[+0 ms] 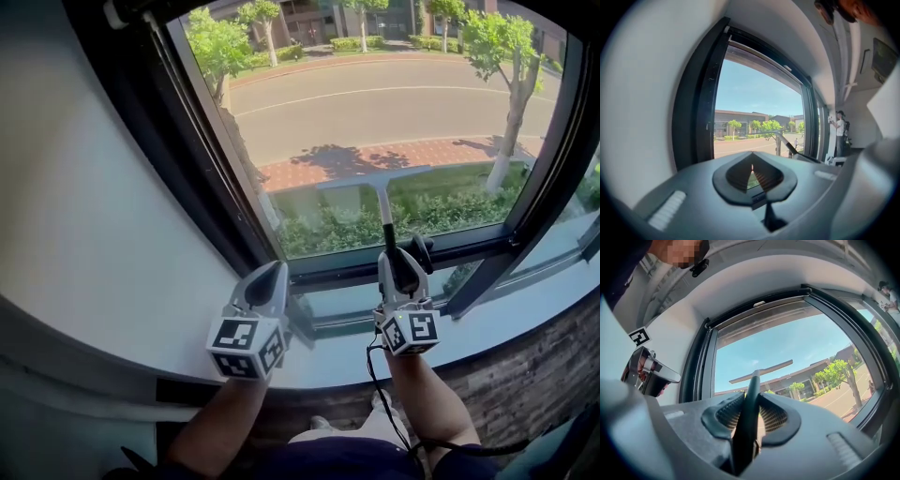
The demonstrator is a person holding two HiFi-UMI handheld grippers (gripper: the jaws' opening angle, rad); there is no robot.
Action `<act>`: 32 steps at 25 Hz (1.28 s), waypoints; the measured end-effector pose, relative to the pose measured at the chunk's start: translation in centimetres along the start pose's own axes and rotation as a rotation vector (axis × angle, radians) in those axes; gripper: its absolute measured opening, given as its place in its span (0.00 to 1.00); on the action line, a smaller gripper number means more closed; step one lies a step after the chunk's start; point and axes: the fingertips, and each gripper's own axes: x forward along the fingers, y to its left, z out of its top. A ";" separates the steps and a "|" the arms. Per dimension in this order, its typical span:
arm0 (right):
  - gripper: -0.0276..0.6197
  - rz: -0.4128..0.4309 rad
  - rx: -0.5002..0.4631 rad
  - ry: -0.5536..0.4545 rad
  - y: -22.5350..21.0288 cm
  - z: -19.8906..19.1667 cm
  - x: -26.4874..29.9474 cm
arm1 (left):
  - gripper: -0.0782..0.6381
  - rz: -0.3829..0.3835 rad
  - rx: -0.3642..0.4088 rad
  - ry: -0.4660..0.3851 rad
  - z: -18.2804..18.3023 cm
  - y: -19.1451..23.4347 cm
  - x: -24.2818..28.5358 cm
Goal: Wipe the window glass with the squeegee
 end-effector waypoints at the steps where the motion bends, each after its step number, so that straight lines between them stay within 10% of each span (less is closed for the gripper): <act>1: 0.20 -0.001 0.000 0.006 0.0 -0.3 -0.1 | 0.12 -0.001 0.000 0.004 -0.2 -0.1 0.0; 32: 0.20 -0.077 0.046 0.196 -2.8 -12.8 -5.6 | 0.12 -0.003 -0.005 0.162 -9.4 -0.2 1.2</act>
